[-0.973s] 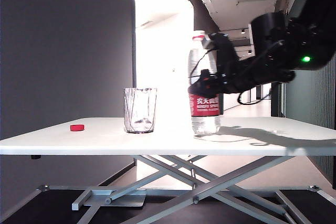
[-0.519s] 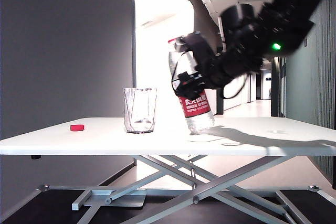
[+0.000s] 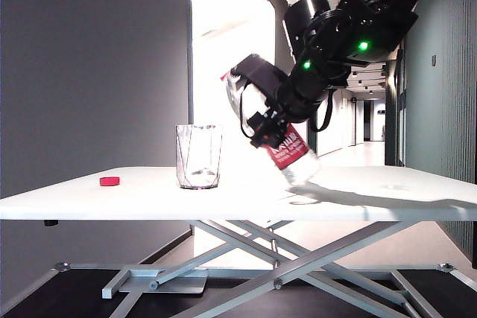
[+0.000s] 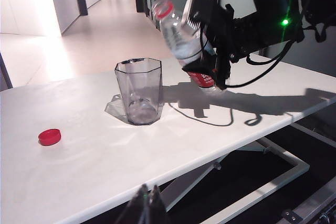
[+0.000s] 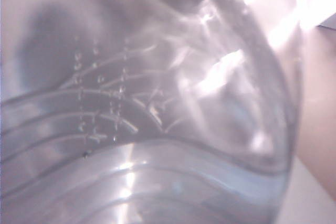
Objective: Pick up the mineral water bottle on the table and pour water into the mug until it's half full.
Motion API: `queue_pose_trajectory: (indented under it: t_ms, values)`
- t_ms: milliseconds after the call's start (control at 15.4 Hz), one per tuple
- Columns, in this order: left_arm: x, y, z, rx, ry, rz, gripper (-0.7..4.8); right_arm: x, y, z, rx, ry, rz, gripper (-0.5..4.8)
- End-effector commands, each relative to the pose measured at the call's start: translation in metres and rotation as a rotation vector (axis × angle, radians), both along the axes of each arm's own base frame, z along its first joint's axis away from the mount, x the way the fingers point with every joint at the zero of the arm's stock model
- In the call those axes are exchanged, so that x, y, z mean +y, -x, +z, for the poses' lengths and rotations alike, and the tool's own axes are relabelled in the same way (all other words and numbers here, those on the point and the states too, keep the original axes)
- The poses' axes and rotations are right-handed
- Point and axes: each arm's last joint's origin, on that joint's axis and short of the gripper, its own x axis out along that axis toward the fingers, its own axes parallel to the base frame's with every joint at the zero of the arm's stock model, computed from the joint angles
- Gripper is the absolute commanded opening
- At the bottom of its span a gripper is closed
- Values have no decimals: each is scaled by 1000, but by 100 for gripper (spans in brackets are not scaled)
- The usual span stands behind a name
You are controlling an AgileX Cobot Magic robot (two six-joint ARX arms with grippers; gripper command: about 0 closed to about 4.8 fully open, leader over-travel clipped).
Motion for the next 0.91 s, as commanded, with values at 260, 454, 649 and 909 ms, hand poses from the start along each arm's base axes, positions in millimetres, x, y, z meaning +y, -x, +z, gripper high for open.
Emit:
queue_pose_trajectory:
  t_ms: [260, 454, 649, 909]
  values:
    - [0, 0, 2, -9, 4, -4, -6, 7, 1, 18, -149, 175, -36, 237]
    - [0, 0, 2, -9, 4, -4, -6, 10, 2, 17, -181, 310, -15, 237]
    - [0, 0, 2, -9, 4, -4, -6, 12, 3, 16, -200, 396, -5, 235]
    - [0, 0, 2, -8, 4, -4, -6, 12, 2, 17, -208, 407, -20, 214]
